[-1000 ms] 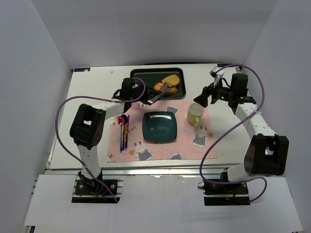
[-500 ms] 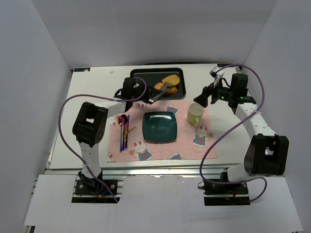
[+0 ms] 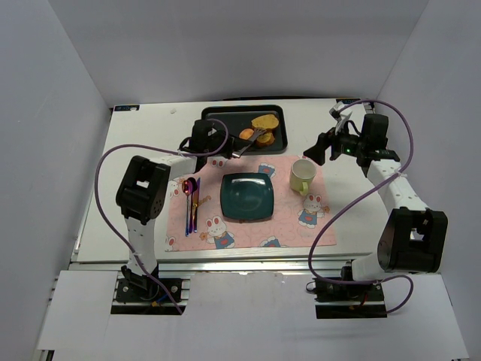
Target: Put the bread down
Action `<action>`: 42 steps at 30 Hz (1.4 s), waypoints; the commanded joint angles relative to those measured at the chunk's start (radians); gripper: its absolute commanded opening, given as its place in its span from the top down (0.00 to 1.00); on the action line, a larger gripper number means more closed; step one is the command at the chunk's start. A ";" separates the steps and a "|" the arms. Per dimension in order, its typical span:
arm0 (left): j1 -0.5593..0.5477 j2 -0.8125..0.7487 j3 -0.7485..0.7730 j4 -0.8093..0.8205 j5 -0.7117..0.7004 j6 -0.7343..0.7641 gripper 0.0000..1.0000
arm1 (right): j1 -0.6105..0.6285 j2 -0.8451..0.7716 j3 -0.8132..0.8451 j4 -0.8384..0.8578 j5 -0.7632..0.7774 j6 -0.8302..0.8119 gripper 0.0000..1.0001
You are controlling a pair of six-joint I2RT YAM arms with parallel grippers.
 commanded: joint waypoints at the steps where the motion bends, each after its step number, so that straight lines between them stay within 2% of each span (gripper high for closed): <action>1: 0.008 -0.075 0.052 0.056 0.035 0.043 0.91 | -0.003 -0.041 -0.014 0.014 -0.025 0.000 0.11; 5: 0.008 -0.187 0.008 0.088 0.086 0.123 0.96 | -0.003 -0.047 -0.017 0.011 -0.037 -0.012 0.11; 9: 0.008 -0.333 -0.093 0.035 0.121 0.243 1.00 | -0.003 -0.044 -0.016 0.006 -0.069 -0.026 0.11; 13: 0.007 -0.506 -0.228 -0.117 0.150 0.350 1.00 | -0.003 -0.042 -0.004 -0.017 -0.109 -0.071 0.14; 18: 0.007 -0.779 -0.444 -0.447 0.182 0.507 1.00 | -0.003 -0.036 0.007 -0.025 -0.157 -0.089 0.25; 22: 0.007 -0.946 -0.584 -0.563 0.182 0.513 1.00 | -0.003 -0.022 0.022 -0.038 -0.175 -0.080 0.27; 25: 0.007 -1.007 -0.655 -0.596 0.181 0.512 1.00 | -0.003 -0.021 0.024 -0.032 -0.180 -0.068 0.26; 29: 0.007 -0.978 -0.678 -0.611 0.166 0.553 1.00 | -0.003 -0.021 0.032 -0.032 -0.183 -0.062 0.25; 32: 0.007 -0.936 -0.643 -0.661 0.152 0.590 0.87 | -0.003 -0.027 0.036 -0.038 -0.180 -0.065 0.24; 33: 0.007 -0.929 -0.629 -0.683 0.147 0.626 0.71 | -0.003 -0.029 0.033 -0.041 -0.177 -0.068 0.24; 35: 0.007 -0.918 -0.582 -0.750 0.135 0.657 0.61 | -0.003 -0.036 0.030 -0.043 -0.175 -0.068 0.24; 37: 0.008 -0.919 -0.561 -0.768 0.135 0.668 0.55 | -0.003 -0.041 0.024 -0.043 -0.174 -0.066 0.24; 42: 0.020 -0.938 -0.528 -0.846 0.114 0.680 0.53 | -0.003 -0.056 0.004 -0.032 -0.174 -0.057 0.24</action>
